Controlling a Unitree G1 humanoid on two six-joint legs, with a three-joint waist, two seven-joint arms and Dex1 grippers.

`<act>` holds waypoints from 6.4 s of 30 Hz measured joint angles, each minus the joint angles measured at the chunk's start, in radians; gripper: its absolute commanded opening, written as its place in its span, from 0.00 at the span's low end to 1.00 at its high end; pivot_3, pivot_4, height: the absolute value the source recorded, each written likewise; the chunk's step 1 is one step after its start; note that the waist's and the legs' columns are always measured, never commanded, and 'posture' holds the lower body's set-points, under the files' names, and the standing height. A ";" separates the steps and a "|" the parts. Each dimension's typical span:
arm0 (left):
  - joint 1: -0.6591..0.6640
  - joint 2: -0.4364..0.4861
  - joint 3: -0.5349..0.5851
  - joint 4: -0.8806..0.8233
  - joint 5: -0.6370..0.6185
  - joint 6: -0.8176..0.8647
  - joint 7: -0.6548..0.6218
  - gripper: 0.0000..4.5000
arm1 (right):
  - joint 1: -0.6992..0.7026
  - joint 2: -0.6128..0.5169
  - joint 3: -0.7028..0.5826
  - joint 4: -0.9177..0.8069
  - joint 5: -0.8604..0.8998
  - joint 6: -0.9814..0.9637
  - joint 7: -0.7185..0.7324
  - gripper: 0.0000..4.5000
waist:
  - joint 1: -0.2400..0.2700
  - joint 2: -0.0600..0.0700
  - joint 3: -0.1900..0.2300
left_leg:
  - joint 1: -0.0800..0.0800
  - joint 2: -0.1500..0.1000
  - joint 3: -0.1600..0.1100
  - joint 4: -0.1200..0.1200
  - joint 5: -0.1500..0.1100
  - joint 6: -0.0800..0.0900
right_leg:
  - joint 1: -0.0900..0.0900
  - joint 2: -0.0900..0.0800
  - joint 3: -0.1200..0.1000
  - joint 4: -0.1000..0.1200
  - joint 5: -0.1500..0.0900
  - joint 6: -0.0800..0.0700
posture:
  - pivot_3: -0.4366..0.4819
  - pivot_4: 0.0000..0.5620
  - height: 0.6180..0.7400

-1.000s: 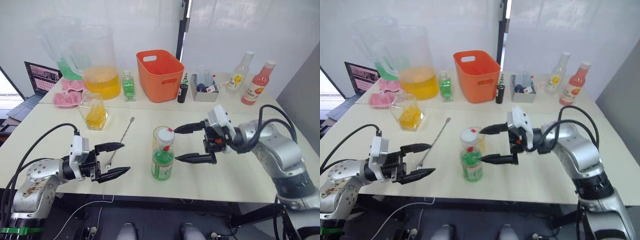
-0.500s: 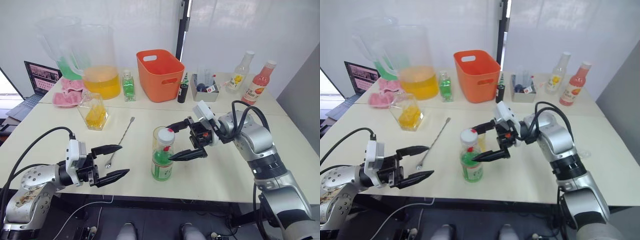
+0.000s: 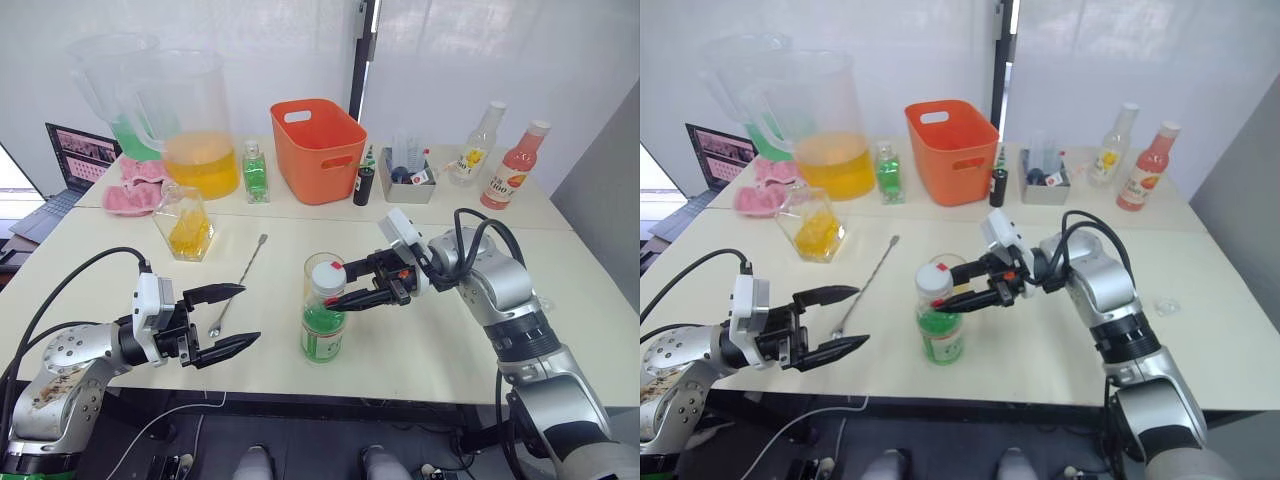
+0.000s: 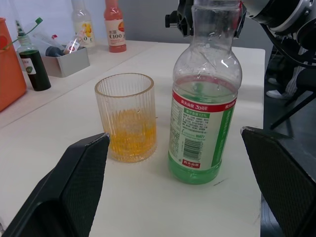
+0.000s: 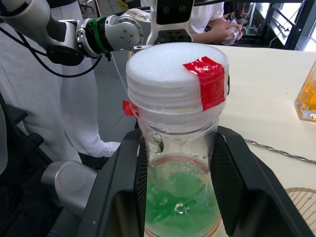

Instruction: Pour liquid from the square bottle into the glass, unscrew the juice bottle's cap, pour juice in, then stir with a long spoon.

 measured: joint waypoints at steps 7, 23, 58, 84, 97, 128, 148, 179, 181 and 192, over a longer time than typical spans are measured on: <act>-0.047 -0.010 -0.034 0.036 0.004 -0.005 -0.027 1.00 | 0.142 -0.036 -0.094 -0.246 0.087 0.160 -0.193 0.28 | 0.009 0.000 0.000 | 0.000 0.000 0.000 0.000 0.000 0.000 | 0.000 0.000 0.000 0.000 0.000 0.000 | 0.48 0.27 1.00; -0.262 -0.074 -0.169 0.221 0.030 -0.025 -0.160 1.00 | 0.447 0.020 -0.297 -0.852 0.249 0.508 -0.987 0.28 | 0.026 0.000 0.000 | -0.001 0.000 0.000 0.001 0.000 0.000 | 0.000 0.000 0.000 -0.002 0.000 0.000 | 0.48 0.27 1.00; -0.214 -0.085 -0.132 0.199 0.063 -0.026 -0.162 1.00 | 0.333 -0.308 -0.230 -0.415 0.197 0.168 -0.424 0.98 | 0.014 -0.001 0.000 | 0.000 0.000 0.000 0.001 0.002 0.003 | 0.001 0.000 0.000 -0.003 0.000 0.000 | 0.48 0.27 1.00; 0.004 -0.043 0.001 -0.016 0.004 0.001 -0.009 1.00 | 0.040 -0.107 -0.045 0.014 0.043 0.018 -0.068 0.28 | 0.004 0.000 0.001 | 0.000 0.000 0.000 0.000 0.000 0.000 | 0.000 0.000 0.000 -0.001 -0.001 0.000 | 0.48 0.27 1.00; -0.071 -0.044 -0.064 0.044 0.006 0.001 -0.052 1.00 | 0.171 -0.115 -0.129 -0.272 0.080 0.218 -0.338 0.28 | 0.019 0.000 0.001 | 0.000 0.000 0.000 0.000 0.000 0.000 | 0.000 0.000 0.000 -0.001 -0.001 0.000 | 0.48 0.27 1.00; -0.295 -0.055 -0.152 0.251 0.030 -0.003 -0.208 1.00 | 0.412 -0.017 -0.104 -0.722 0.125 0.350 -0.859 0.59 | 0.024 -0.001 0.001 | -0.002 0.000 -0.001 0.001 0.001 0.002 | 0.001 0.000 0.000 -0.001 -0.001 0.000 | 0.48 0.27 1.00; -0.456 -0.114 -0.238 0.159 0.005 0.150 -0.158 1.00 | 0.668 -0.439 -0.697 -0.739 0.497 0.414 -0.597 0.99 | 0.031 -0.002 0.001 | -0.001 -0.001 -0.001 0.002 0.005 0.008 | 0.002 0.000 0.000 -0.003 -0.001 0.001 | 0.48 0.27 1.00; -0.583 -0.193 -0.360 0.089 0.023 0.415 0.018 0.33 | 0.673 -0.433 -0.635 -0.805 0.526 0.341 -0.748 1.00 | 0.027 -0.003 0.002 | -0.002 -0.001 -0.002 0.003 0.005 0.008 | 0.003 0.000 0.001 -0.003 -0.001 0.001 | 0.48 0.27 1.00; -0.582 -0.190 -0.360 0.089 0.023 0.414 0.015 0.33 | 0.658 -0.434 -0.620 -0.801 0.529 0.343 -0.756 1.00 | 0.025 -0.003 0.002 | -0.002 -0.001 -0.002 0.003 0.005 0.008 | 0.003 0.000 0.001 -0.003 -0.001 0.001 | 0.48 0.27 1.00; -0.584 -0.186 -0.374 0.093 0.037 0.367 -0.023 0.33 | 0.291 -0.262 -0.346 -0.727 0.674 0.411 -1.055 1.00 | 0.024 -0.003 0.002 | -0.003 -0.001 -0.003 0.003 0.006 0.009 | 0.002 0.000 0.001 -0.002 -0.001 0.001 | 0.48 0.27 1.00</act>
